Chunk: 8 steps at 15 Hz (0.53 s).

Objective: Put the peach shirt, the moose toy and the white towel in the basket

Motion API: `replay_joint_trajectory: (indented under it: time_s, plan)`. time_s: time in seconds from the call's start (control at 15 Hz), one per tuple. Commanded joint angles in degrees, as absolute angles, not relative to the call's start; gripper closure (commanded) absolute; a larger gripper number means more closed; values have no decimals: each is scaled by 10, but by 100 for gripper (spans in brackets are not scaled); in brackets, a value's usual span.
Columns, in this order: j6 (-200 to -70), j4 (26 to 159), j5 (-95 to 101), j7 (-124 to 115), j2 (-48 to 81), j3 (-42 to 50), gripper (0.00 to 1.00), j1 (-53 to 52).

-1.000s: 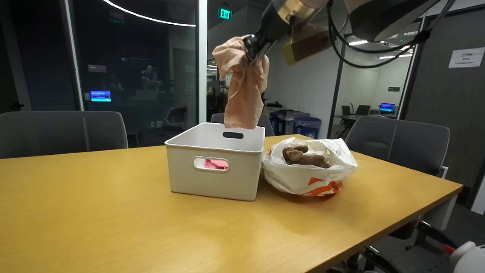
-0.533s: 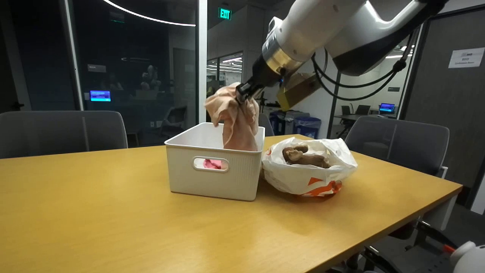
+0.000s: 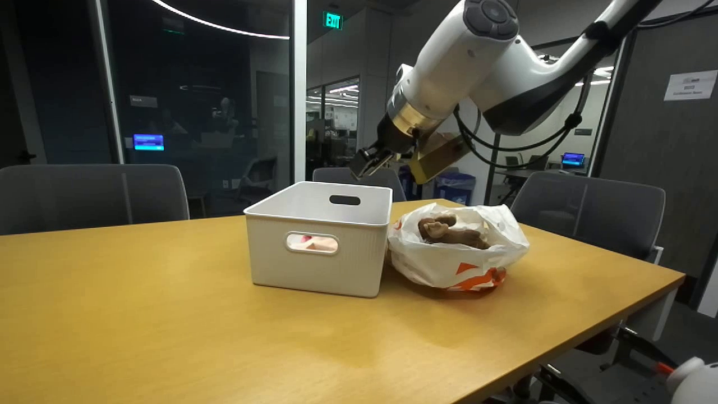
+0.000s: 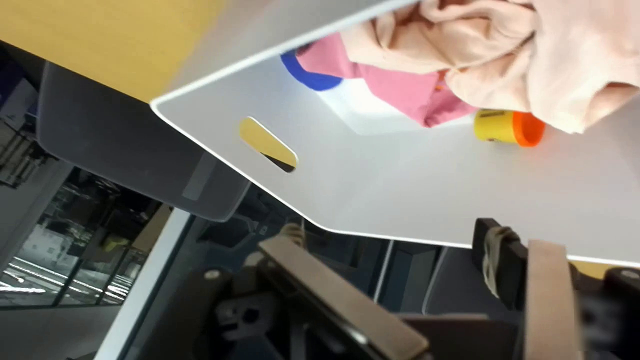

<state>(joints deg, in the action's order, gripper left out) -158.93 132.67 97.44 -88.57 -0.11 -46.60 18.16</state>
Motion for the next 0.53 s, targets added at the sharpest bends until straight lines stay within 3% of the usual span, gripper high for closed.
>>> replay_joint_trajectory:
  time_s: [0.0,0.47]
  plan:
    - [-1557,1359,880,-811,-24,-335,0,98]
    - [-1490,1451,604,-596,-35,-155,0,-13]
